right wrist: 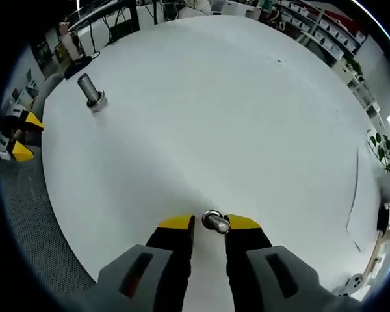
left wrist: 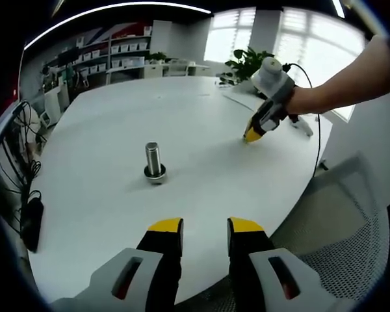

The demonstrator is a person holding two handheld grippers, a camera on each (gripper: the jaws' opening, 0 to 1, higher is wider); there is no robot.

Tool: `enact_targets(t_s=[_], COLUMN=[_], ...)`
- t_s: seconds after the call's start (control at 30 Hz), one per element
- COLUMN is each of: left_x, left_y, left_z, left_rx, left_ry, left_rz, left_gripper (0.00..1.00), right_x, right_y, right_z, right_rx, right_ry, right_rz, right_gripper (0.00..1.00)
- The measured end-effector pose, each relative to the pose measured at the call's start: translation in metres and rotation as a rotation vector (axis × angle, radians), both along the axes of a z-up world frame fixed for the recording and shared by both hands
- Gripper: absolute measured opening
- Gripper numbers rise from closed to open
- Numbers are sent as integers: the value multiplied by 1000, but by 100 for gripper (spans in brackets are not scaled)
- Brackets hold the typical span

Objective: Place the washer onto the threaded stud by aligning its center hole with the stud, sliding it down to the base, and recovering from edge contact or off-axis alignment until the washer reaches the visible bottom stop.

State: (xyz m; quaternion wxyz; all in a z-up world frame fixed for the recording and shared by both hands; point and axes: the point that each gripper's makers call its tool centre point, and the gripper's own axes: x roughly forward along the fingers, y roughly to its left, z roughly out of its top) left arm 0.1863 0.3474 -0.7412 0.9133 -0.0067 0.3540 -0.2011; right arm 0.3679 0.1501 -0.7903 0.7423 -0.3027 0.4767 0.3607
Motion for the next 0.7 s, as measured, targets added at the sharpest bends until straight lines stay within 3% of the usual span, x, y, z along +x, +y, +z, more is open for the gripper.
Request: enact_targets(t_s=[0.4,0.7], left_x=[1,2], left_y=[1,0], left_z=[0,3], left_rx=[10,-13], left_ry=[-1,-10], left_rz=[5,21], left_gripper=[25,27], right_x=[-9,-25], right_y=[-12,-20], right_z=[11,28], right_rx=[96,232], right_ry=[-30,-70], right_rz=[-21,-37], right_gripper=[25,26])
